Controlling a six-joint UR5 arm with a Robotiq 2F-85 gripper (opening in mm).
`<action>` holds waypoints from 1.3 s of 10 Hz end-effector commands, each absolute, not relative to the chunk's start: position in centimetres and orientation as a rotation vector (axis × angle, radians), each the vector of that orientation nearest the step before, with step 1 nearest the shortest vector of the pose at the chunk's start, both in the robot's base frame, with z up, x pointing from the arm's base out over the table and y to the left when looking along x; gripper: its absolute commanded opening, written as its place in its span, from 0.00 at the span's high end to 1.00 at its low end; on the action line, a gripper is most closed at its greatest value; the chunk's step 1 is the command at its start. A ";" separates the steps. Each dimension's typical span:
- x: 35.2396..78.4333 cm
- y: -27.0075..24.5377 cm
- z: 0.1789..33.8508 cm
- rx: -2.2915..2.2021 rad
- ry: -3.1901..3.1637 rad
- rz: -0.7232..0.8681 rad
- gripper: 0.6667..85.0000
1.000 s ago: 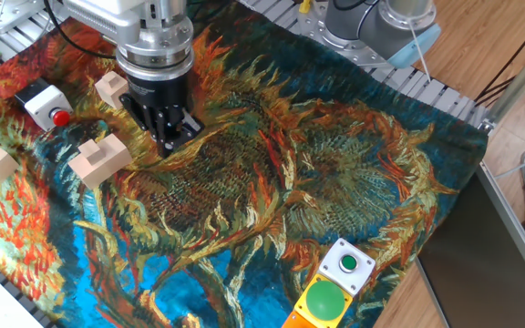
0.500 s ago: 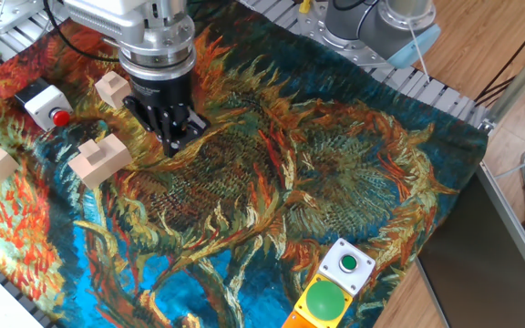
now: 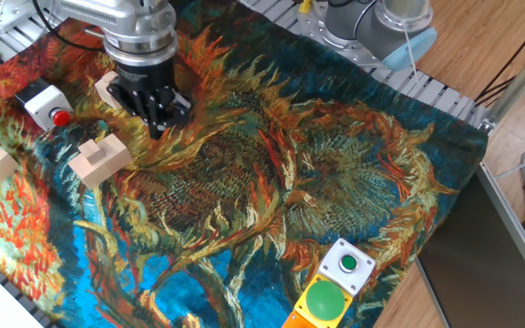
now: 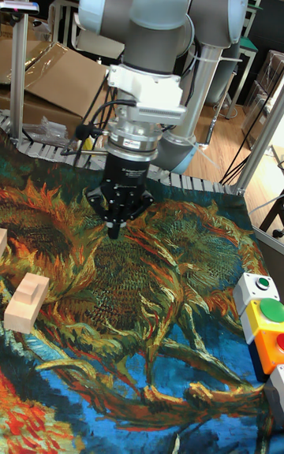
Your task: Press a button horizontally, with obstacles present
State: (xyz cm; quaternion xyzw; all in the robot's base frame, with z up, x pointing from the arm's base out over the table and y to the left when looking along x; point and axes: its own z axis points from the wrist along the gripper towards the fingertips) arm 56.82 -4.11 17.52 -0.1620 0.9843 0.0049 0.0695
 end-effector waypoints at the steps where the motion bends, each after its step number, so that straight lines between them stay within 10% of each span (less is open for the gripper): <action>1: 54.9 -5.6 17.2 -0.393 3.042 0.010 0.99; 13: 54.3 -12.8 14.9 -0.563 3.051 -0.033 0.99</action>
